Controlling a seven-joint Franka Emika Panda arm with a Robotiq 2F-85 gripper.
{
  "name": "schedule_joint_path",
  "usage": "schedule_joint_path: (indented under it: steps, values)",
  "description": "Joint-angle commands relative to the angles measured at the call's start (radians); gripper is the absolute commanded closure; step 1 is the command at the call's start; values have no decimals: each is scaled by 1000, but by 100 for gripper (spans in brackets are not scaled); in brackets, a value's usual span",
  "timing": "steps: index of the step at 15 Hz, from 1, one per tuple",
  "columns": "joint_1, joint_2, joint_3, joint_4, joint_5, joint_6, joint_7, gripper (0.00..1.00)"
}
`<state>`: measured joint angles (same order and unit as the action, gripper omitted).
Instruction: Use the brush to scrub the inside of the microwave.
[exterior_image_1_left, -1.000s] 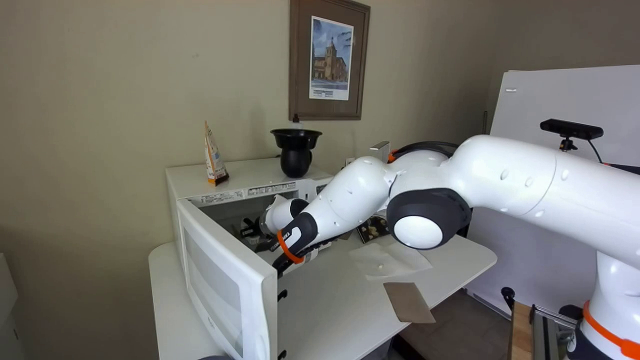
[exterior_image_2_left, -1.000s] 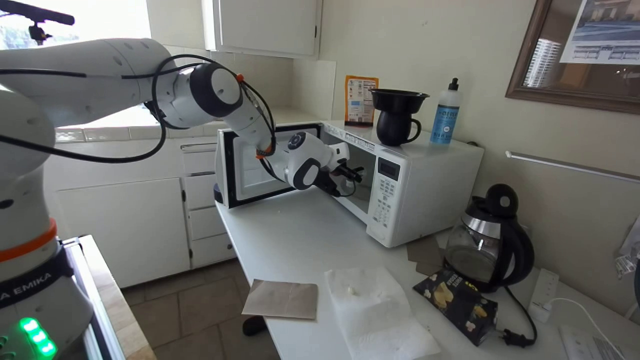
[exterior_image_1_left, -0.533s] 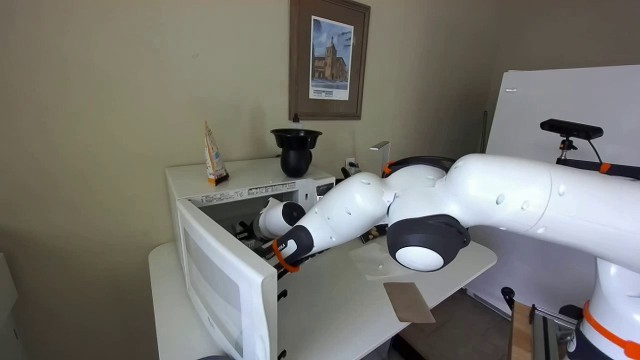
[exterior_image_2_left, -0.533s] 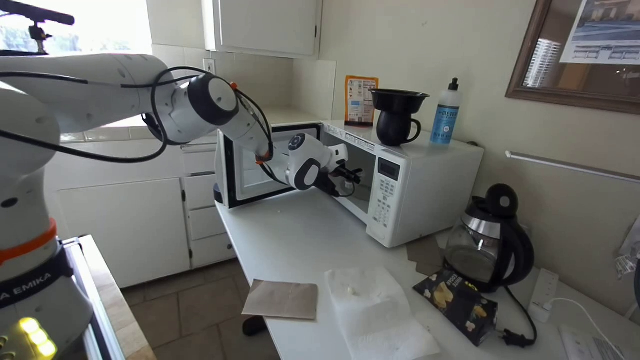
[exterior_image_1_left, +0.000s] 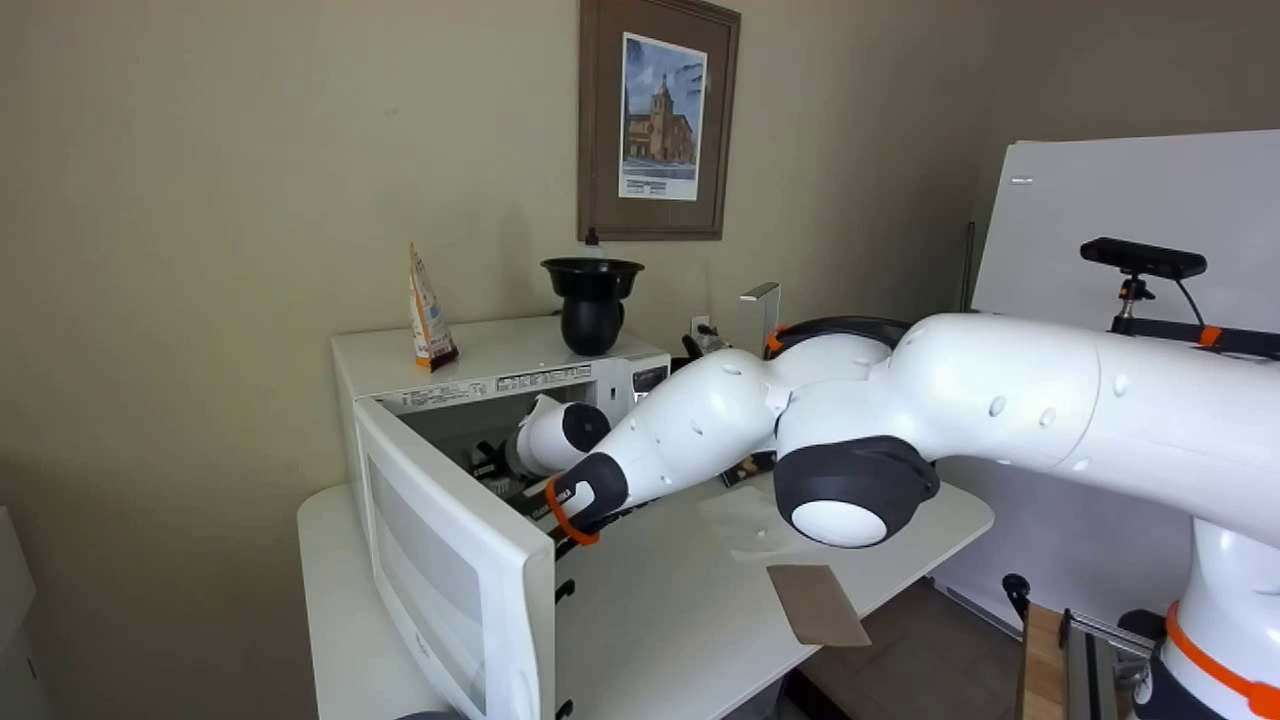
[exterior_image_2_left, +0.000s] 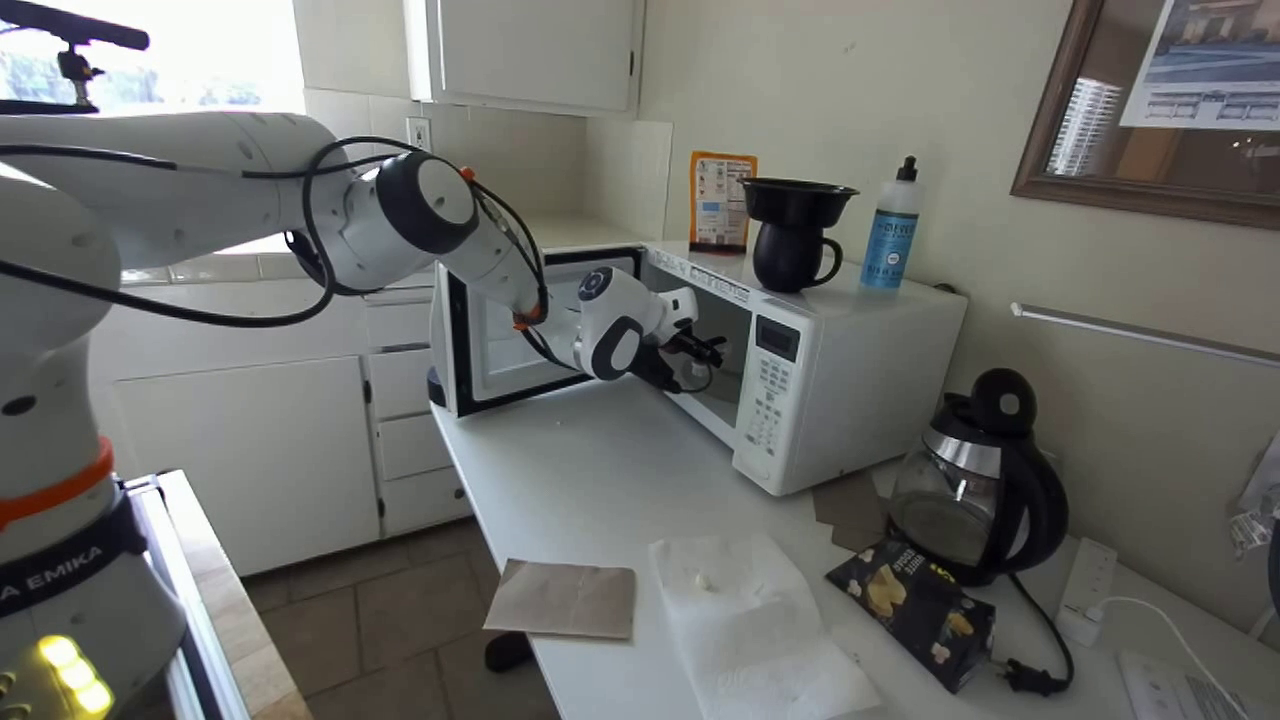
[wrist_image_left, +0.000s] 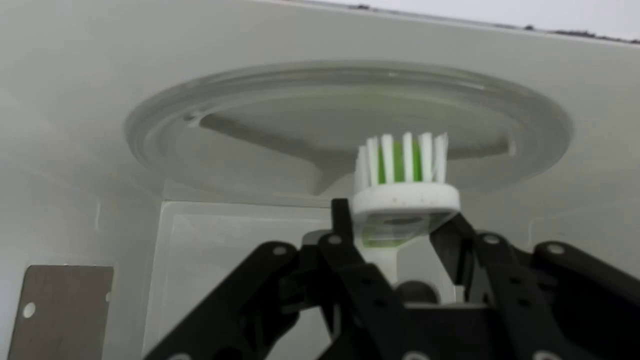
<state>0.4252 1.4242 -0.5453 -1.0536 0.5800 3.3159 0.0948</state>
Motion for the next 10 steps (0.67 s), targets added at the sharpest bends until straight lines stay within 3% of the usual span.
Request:
schedule_joint_path:
  steps: [1,5,8,9,10]
  values:
    - [-1,44,-82,79,17,-121,53,81]
    - [-28,85,-118,174,-7,-249,104,81]
    - [-37,134,-136,235,-10,-254,145,81]
    - [-30,64,-78,137,-64,-210,134,81]
    - [-34,71,-80,142,-78,-208,145,81]
